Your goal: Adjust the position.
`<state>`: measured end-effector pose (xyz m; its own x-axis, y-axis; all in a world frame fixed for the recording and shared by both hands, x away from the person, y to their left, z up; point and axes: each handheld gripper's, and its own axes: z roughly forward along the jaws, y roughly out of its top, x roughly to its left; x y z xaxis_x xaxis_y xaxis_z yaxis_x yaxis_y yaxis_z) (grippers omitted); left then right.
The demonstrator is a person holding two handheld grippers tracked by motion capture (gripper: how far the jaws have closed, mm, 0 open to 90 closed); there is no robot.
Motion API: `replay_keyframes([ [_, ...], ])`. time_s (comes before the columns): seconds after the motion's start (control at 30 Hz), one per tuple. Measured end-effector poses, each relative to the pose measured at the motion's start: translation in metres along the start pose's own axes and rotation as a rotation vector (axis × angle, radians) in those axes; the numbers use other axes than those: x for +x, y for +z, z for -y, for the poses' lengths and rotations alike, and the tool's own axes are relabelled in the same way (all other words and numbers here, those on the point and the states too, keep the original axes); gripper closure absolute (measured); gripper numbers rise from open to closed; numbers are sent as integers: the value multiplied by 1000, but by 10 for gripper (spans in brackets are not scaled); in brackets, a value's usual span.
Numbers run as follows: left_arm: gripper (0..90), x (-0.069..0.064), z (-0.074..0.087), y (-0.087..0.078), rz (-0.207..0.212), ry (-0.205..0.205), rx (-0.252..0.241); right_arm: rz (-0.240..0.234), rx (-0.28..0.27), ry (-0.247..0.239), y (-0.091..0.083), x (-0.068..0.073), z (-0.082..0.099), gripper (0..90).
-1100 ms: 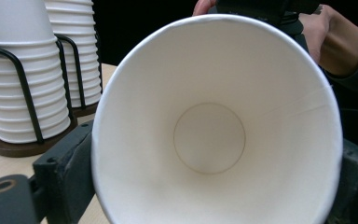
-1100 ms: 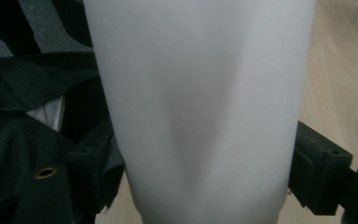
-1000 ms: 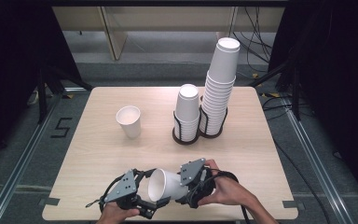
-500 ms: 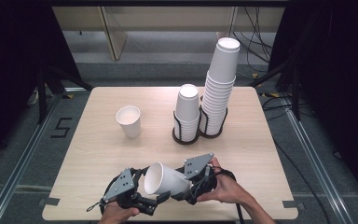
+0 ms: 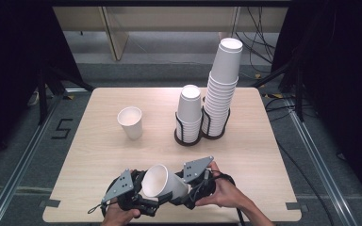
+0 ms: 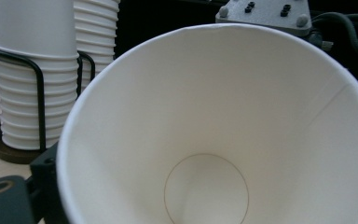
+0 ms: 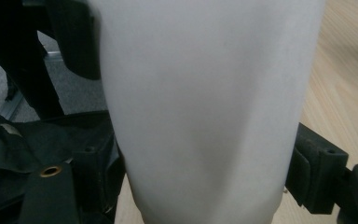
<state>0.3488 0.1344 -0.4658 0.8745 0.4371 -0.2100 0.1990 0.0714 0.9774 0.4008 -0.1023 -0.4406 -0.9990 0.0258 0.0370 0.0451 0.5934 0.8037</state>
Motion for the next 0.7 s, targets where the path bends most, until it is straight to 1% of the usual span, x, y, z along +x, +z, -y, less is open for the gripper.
replay_keyframes([
  [0.03, 102, 0, 1, 0, 0, -3, -2, -11, 3, 15, 1, 0, 0, 246],
  [0.07, 107, 0, 1, 0, 1, -3, 0, -15, 7, 17, 1, 0, 0, 246],
  [0.23, 127, -2, 0, 0, -1, 11, 13, -15, 15, 39, 3, 1, 2, 232],
  [0.27, 128, -2, -1, 0, -9, 9, 12, -13, 14, 48, 3, 1, 2, 227],
  [0.37, 131, -3, -1, 0, -23, 11, 13, 13, 21, 65, 0, 0, 2, 207],
  [0.4, 131, -3, -2, 0, -26, 17, 21, 23, 28, 70, 0, 1, 3, 206],
  [0.47, 131, -3, -2, 0, -27, 26, 26, 32, 54, 49, 0, 1, 3, 216],
  [0.5, 130, -3, -2, 0, -26, 24, 27, 34, 58, 51, 0, 2, 3, 231],
  [0.53, 128, -3, -2, 0, -26, 24, 26, 24, 57, 46, 1, 2, 4, 243],
  [0.6, 120, -3, -1, 0, -23, 27, 24, 23, 57, 33, 2, 4, 3, 252],
  [0.7, 103, -4, -1, 1, -28, 18, 0, 11, 44, 42, 4, 4, 3, 257],
])
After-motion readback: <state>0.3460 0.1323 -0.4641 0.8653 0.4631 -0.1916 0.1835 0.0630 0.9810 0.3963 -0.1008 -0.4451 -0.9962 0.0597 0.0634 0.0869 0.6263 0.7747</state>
